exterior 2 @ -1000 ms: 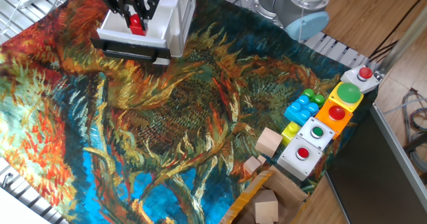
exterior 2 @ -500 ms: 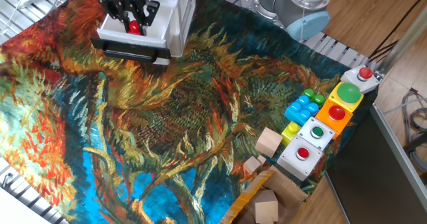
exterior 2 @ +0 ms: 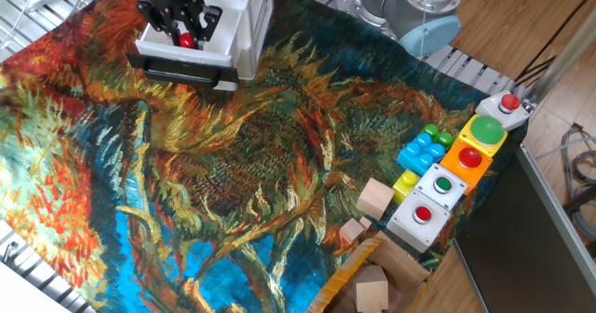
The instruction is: Put things in the drawer
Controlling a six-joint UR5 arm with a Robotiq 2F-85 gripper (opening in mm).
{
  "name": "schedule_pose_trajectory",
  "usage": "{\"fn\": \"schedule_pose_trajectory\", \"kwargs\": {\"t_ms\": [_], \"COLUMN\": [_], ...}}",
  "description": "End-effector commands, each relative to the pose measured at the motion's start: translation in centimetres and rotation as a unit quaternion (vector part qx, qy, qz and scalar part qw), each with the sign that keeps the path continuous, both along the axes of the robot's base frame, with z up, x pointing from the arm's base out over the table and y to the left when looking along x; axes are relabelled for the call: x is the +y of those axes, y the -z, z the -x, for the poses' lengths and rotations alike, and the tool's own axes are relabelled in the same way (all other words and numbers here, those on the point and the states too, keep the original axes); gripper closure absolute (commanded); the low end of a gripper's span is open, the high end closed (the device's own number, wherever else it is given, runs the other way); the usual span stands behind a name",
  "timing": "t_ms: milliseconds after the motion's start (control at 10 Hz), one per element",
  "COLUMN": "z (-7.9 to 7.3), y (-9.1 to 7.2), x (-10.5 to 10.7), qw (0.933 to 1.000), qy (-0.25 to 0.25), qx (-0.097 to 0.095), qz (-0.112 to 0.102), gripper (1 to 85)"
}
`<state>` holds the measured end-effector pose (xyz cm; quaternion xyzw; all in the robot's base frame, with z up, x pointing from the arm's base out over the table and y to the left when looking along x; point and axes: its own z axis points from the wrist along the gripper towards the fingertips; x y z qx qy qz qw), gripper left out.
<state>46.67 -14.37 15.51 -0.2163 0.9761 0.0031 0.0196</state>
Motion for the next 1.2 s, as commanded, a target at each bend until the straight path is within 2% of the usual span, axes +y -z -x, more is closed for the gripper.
{"fn": "schedule_pose_trajectory", "kwargs": {"t_ms": [0, 100, 200, 300, 800, 1100], "z": [0.0, -0.1, -0.2, -0.3, -0.2, 0.9], "y": [0.3, 0.3, 0.3, 0.3, 0.2, -1.0], "x": [0.3, 0.1, 0.4, 0.4, 0.5, 0.4], "qw": [0.9998, 0.9999, 0.9997, 0.9996, 0.9995, 0.9996], "qy": [0.006, 0.0, -0.004, -0.005, -0.004, -0.007], "qx": [-0.009, -0.012, -0.016, -0.018, -0.02, -0.01], "qz": [-0.014, -0.011, -0.02, -0.021, -0.023, -0.025], "gripper": [45.3, 40.7, 32.7, 31.0, 30.7, 30.7]}}
